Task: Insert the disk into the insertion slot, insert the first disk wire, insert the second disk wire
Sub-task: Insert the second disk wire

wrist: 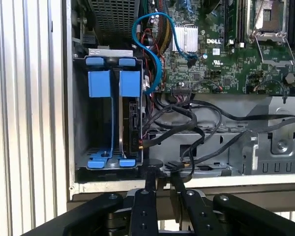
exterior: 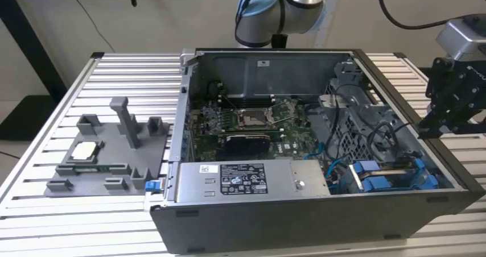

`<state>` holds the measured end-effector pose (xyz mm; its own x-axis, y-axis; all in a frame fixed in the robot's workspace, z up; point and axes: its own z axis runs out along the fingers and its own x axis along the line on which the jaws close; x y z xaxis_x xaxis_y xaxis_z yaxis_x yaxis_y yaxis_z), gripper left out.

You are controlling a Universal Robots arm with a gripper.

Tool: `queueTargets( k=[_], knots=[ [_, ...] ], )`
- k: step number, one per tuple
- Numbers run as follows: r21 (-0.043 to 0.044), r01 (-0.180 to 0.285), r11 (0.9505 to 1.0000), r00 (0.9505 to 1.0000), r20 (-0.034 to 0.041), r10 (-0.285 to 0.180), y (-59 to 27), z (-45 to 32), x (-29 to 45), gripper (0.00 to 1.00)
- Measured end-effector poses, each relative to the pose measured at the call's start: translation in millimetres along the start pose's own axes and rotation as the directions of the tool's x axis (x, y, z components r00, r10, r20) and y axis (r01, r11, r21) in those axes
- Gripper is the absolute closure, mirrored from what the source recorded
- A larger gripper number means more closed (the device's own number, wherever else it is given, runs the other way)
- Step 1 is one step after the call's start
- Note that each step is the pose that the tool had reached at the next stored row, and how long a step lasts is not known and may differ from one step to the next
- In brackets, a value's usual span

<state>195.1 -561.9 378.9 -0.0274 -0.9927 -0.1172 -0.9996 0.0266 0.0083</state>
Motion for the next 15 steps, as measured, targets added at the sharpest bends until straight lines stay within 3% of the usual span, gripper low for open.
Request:
queueTargets(
  k=[5,14,15],
  knots=[
    [-0.0097,-0.047,0.9989,0.9989,-0.0003,0.047,0.0,1.4,0.3,0.73],
    [-0.009,-0.066,0.9978,0.9978,0.0023,0.066,-2.1,2.1,0.7,0.76],
    [-0.0089,-0.066,0.9978,0.9978,0.0023,0.066,-2.1,2.1,0.7,0.83]
  ],
)
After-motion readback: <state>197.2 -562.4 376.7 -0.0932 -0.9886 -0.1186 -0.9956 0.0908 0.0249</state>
